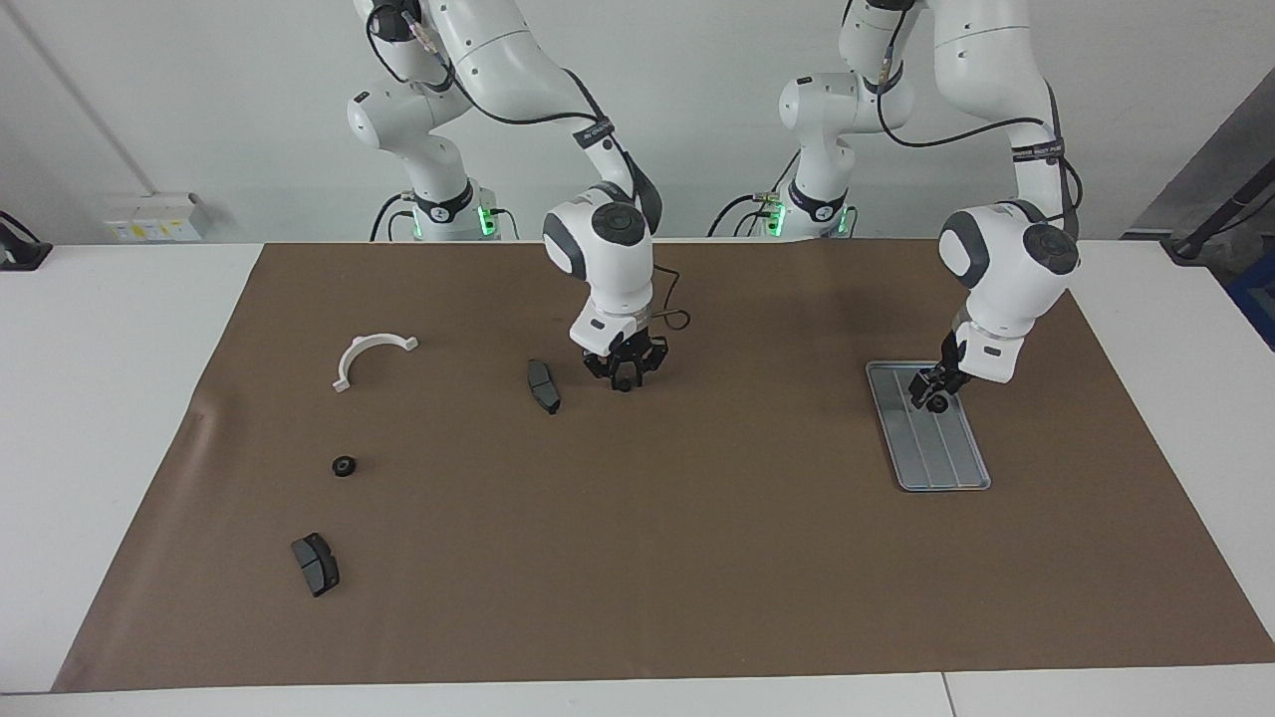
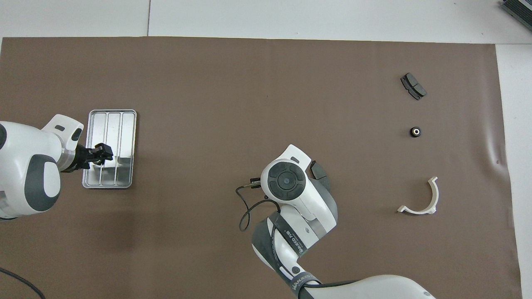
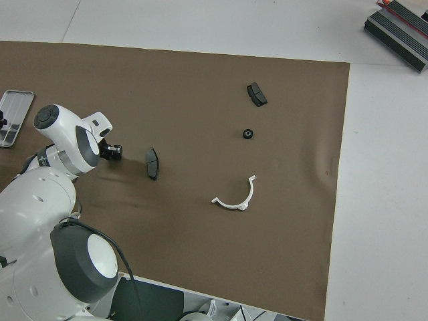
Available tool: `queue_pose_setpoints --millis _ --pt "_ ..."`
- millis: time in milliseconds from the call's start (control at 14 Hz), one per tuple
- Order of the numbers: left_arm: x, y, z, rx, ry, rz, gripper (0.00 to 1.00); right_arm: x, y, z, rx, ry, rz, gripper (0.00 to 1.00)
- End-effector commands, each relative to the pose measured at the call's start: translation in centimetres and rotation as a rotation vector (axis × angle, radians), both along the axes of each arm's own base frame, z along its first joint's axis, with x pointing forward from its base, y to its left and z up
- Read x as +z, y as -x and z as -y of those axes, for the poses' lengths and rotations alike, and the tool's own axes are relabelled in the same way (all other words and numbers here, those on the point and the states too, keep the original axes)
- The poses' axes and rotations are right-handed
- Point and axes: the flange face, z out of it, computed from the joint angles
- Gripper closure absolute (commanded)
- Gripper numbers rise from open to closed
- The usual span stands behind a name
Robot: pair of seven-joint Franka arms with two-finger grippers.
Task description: Place bearing gear from tray to pile
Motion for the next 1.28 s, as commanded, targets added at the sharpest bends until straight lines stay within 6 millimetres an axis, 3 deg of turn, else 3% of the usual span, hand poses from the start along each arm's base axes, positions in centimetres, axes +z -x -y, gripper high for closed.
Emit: queue_pose_setpoints --millis 0,641,783,926,997,1211 --pt "-0.5 0.1 -0.8 0.020 -0.005 0.025 0.33 -0.6 -0.1 0.1 -0.021 -0.015 0.033 0.56" --pt "-0.6 0.2 -0.8 0.017 -0.004 0.016 0.74 -1.0 0.6 0.6 -0.004 0.026 -0.010 0.56" --pt "-0.3 -0.1 -0.8 0.013 -0.004 0.017 0.79 -1.0 0.7 0.6 0.000 0.030 -0.014 0.56" --pt "0.3 -1.2 -0.5 0.008 -0.006 0.022 0.86 -1.1 0.8 0.6 0.000 0.036 -0.021 0.56" --pt "1.6 -2.3 -0.2 0.001 -0.004 0.016 0.87 -1.1 0.8 0.6 0.004 0.038 -0.022 0.56" --pt "3.1 -4.1 0.0 -0.005 -0.004 0.004 0.88 -1.2 1.0 0.8 0.009 0.051 -0.037 0.65"
